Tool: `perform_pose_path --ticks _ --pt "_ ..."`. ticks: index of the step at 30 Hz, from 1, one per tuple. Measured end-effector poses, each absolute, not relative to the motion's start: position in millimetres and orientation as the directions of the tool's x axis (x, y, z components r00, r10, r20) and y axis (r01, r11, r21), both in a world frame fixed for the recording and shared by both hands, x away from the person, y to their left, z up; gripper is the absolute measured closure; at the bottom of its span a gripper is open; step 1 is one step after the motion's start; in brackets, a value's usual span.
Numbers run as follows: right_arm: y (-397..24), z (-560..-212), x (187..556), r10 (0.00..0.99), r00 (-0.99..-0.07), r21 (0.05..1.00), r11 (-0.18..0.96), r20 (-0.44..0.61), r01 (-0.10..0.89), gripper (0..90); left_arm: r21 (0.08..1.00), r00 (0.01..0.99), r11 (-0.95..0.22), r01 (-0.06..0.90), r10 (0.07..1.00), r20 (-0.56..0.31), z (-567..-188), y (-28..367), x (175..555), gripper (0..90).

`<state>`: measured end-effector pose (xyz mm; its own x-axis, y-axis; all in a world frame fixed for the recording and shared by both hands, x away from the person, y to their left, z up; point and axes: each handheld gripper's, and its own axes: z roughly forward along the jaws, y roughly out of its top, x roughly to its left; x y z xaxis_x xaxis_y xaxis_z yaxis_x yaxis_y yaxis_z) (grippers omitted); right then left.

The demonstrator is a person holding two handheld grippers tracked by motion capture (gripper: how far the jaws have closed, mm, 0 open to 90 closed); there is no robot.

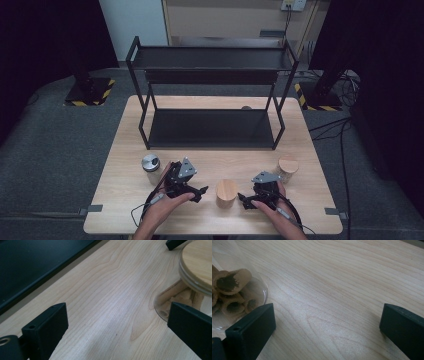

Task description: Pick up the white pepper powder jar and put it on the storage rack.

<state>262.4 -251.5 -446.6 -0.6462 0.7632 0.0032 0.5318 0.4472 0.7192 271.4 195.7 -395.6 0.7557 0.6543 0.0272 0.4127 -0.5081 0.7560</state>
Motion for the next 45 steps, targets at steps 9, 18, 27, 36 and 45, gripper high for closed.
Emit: perform_pose_path --ticks 9,18,27,36,45 --pt "-251 -447 262 0.763 -0.646 0.719 0.447 0.003 0.532 0.5 0.766 0.755 -0.502 0.401 0.655 0.034 -385 199 270 2.0" --pt "-252 -446 262 0.763 -0.646 0.718 0.447 0.005 0.534 0.5 0.782 0.747 -0.488 0.388 0.663 0.043 -370 207 270 2.4" --pt "-252 -446 262 0.763 -0.646 0.718 0.446 0.006 0.534 0.5 0.794 0.742 -0.475 0.380 0.668 0.045 -360 215 270 2.3" --pt "-252 -446 262 0.765 -0.644 0.718 0.445 0.006 0.535 0.5 0.801 0.735 -0.467 0.374 0.676 0.051 -352 224 272 2.3" --pt "-252 -446 262 0.765 -0.644 0.718 0.445 0.006 0.535 0.5 0.813 0.731 -0.457 0.362 0.680 0.056 -344 233 278 2.2"
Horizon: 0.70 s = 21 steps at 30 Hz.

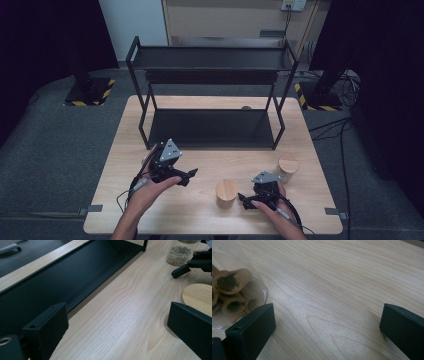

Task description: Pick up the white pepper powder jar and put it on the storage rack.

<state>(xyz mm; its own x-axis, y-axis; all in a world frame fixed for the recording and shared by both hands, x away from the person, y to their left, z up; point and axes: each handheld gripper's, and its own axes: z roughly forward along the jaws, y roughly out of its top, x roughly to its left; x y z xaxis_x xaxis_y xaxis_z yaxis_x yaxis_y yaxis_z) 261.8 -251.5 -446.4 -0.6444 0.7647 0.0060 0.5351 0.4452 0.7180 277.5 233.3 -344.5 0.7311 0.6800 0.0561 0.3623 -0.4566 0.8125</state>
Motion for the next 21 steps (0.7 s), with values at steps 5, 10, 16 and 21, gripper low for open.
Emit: perform_pose_path --ticks 5,10,16,21 --pt "-252 -446 262 0.765 -0.644 0.718 0.445 0.006 0.535 0.5 0.815 0.725 -0.449 0.367 0.687 0.052 -342 239 281 2.1" --pt "-252 -446 262 0.765 -0.644 0.718 0.445 0.006 0.535 0.5 0.817 0.719 -0.444 0.367 0.693 0.054 -340 245 285 2.0" --pt "-252 -446 262 0.765 -0.644 0.718 0.445 0.006 0.535 0.5 0.819 0.714 -0.443 0.366 0.698 0.059 -336 251 288 2.0" --pt "-252 -446 262 0.765 -0.644 0.718 0.445 0.006 0.535 0.5 0.820 0.708 -0.440 0.365 0.703 0.062 -334 259 291 1.9"
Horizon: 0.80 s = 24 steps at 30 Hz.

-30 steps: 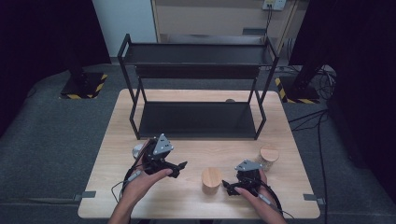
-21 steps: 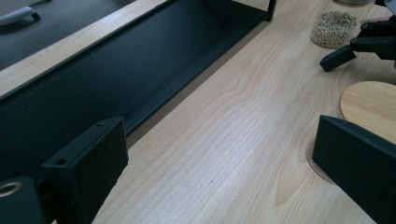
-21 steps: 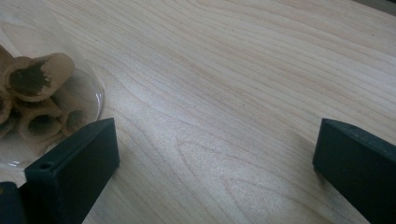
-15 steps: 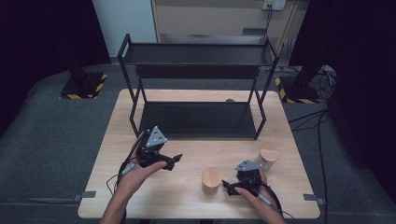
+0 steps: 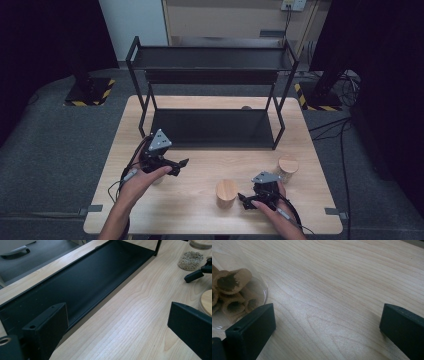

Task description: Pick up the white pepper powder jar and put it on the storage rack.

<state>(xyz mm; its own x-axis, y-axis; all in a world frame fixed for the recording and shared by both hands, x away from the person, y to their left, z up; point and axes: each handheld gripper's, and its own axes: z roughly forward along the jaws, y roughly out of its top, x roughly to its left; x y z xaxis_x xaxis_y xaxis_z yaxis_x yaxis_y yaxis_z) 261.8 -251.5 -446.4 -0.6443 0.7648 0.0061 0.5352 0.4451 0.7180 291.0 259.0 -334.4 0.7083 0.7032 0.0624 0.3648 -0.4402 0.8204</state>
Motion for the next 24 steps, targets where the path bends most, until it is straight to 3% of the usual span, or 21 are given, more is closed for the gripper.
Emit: perform_pose_path --ticks 24 --pt "-251 -446 262 0.765 -0.644 0.718 0.445 0.006 0.535 0.5 0.816 0.667 -0.425 0.392 0.742 0.067 -348 287 293 1.6"
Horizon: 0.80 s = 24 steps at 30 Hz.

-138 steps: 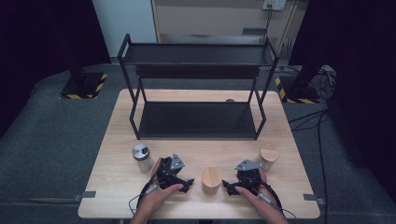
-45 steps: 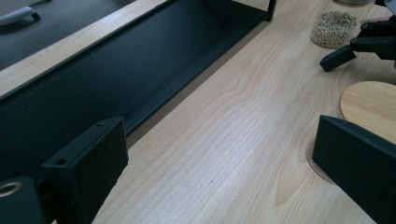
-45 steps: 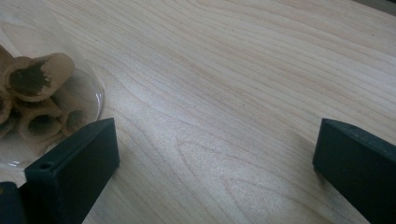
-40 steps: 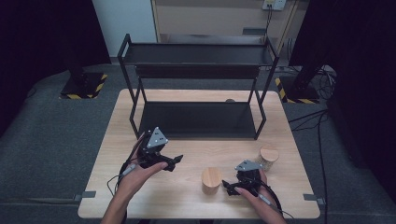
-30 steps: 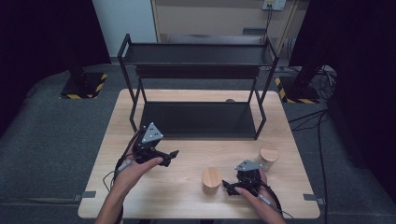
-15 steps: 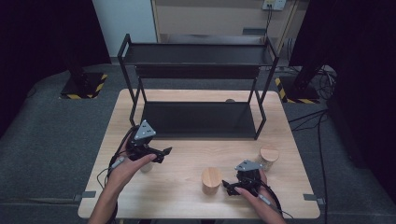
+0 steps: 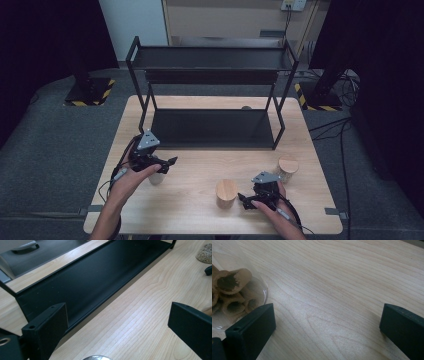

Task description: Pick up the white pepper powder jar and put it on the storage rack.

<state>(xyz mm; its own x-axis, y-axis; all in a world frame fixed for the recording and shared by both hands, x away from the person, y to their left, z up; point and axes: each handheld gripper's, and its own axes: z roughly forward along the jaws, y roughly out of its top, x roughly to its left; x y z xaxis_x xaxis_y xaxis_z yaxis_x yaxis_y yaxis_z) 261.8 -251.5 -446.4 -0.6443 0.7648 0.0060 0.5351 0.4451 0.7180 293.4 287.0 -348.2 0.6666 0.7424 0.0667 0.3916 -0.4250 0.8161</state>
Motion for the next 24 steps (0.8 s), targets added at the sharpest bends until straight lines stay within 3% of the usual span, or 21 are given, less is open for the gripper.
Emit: perform_pose_path --ticks 24 --pt "-252 -446 262 0.765 -0.644 0.718 0.445 0.006 0.535 0.5 0.810 0.639 -0.400 0.428 0.768 0.041 -380 314 288 1.7"
